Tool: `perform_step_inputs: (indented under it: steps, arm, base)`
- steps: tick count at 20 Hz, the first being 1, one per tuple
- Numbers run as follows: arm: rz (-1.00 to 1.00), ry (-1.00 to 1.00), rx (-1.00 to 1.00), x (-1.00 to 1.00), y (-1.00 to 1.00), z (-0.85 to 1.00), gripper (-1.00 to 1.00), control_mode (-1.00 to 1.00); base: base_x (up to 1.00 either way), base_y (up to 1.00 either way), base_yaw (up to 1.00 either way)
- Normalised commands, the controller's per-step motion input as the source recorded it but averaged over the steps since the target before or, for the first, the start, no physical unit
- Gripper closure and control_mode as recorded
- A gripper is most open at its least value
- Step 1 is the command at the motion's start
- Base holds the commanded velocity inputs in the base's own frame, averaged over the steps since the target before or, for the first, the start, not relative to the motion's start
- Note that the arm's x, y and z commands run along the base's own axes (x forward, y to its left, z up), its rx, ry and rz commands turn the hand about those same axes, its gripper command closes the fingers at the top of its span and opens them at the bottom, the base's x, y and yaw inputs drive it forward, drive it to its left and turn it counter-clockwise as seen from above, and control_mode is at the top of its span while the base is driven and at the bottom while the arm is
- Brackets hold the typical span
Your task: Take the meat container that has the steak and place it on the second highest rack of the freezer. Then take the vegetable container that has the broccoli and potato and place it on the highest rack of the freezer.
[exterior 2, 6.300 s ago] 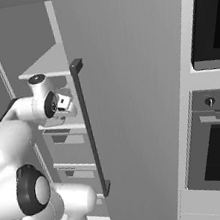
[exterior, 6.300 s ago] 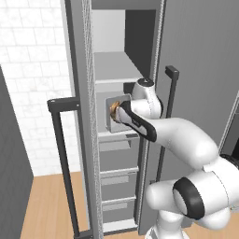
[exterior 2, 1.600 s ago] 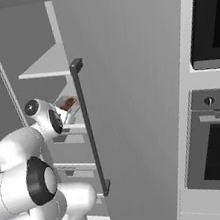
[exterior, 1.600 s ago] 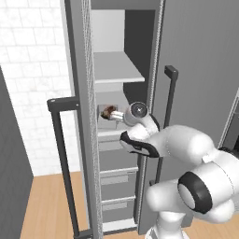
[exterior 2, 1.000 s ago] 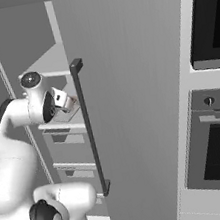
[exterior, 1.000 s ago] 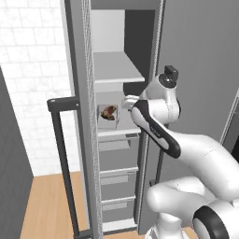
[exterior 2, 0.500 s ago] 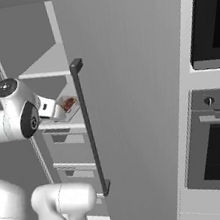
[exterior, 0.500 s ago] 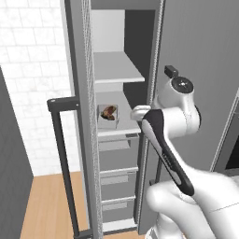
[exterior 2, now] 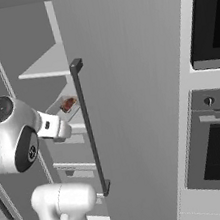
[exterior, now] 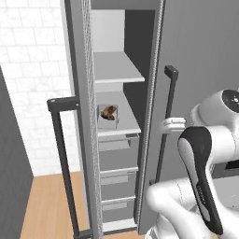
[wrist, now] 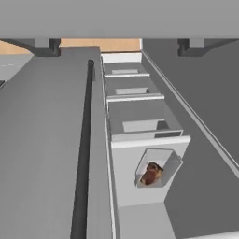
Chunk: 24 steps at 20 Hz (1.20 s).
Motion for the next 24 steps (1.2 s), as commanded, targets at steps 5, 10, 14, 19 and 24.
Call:
perform_step_inputs:
  steps: [5,10,14,19,24]
  arm:
    - [0.05,-0.11,0.0,-0.54,-0.35,0.4,-1.0,-1.0]
    - [0.0,0.0,0.0,0.0,0.0,0.0,-1.0,-1.0]
    - [0.0,0.0,0.0,0.0,0.0,0.0,-1.0,1.0]
    - [0.0,0.0,0.0,0.0,0.0,0.0,-1.0,1.0]
    - [0.0,0.0,0.0,0.0,0.0,0.0,-1.0,1.0]
  base:
    - [0.0,0.0,0.0]
    - [0.0,0.0,0.0]
    - [-0.07,0.0,0.0]
    - [-0.95,-0.09,-0.03]
    - [-1.0,-0.45,-0.17]
